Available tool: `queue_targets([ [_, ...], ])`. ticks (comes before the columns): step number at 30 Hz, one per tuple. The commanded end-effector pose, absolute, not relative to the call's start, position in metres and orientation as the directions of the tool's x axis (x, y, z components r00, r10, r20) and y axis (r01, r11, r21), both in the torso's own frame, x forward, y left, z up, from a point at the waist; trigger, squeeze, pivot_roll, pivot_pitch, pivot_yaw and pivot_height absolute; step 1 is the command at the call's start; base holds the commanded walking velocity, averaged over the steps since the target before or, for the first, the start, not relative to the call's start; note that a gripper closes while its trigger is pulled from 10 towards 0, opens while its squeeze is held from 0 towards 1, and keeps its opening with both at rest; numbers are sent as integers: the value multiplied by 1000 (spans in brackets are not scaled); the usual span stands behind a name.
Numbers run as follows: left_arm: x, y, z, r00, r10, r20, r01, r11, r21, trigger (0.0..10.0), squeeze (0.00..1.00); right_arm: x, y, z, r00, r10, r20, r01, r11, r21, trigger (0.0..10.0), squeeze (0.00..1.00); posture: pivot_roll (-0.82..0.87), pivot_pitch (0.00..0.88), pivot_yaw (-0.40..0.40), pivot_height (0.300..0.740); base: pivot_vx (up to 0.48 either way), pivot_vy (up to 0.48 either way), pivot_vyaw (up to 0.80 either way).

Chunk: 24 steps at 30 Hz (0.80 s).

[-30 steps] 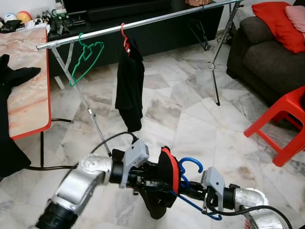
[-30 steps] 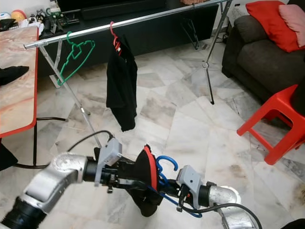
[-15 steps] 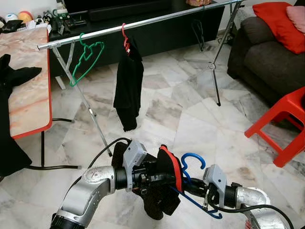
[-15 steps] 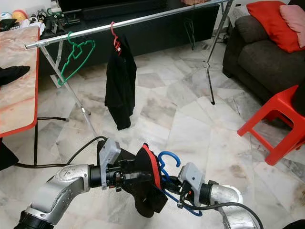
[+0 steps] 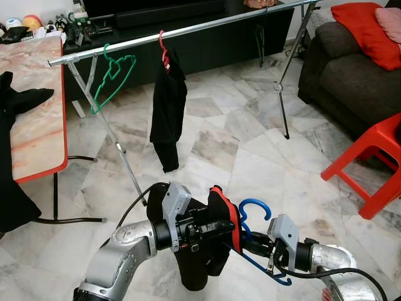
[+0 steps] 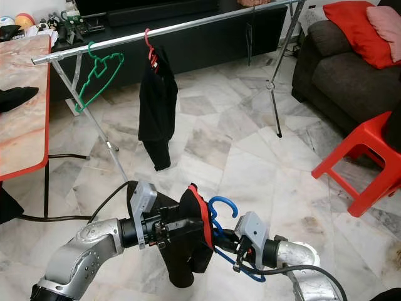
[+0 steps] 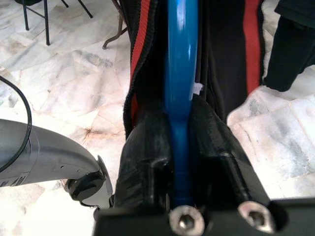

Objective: Hang hanger

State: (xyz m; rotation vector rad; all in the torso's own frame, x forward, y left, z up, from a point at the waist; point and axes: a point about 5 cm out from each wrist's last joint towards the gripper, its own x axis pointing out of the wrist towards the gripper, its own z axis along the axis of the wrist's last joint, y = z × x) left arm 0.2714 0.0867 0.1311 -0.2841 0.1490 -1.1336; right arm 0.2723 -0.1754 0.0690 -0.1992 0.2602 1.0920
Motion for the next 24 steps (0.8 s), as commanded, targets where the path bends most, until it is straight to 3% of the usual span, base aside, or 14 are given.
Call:
queue_targets([
  [1,268,86,134,416,-908,42,872,385,-304,0,706,274,-176,76,452,850,-272,-888,458,-45,0,0,-32,146,24,740,0,0,0],
  [10,264,90,132,423,-906,24,868,398,-297,0,702,275,-176,76,452,850,-272,-888,457,-49,0,0,-36,127,25,740,0,0,0],
  [18,266,96,140,393,-919,-35,906,393,-160,0,671,275,-179,77,451,847,-280,-889,454,-57,0,0,-37,128,23,740,0,0,0],
  [19,266,96,143,372,-927,-47,918,375,-128,0,416,275,-179,77,449,847,-285,-890,452,-58,0,0,-35,133,19,740,0,0,0],
  [21,268,97,152,338,-939,-68,938,342,-62,0,263,274,-180,76,445,847,-293,-892,448,-61,0,0,-35,133,19,740,0,0,0],
  [24,268,98,159,305,-947,-97,952,306,8,0,267,273,-180,75,442,846,-299,-893,445,-62,0,0,-35,139,15,740,0,0,0],
])
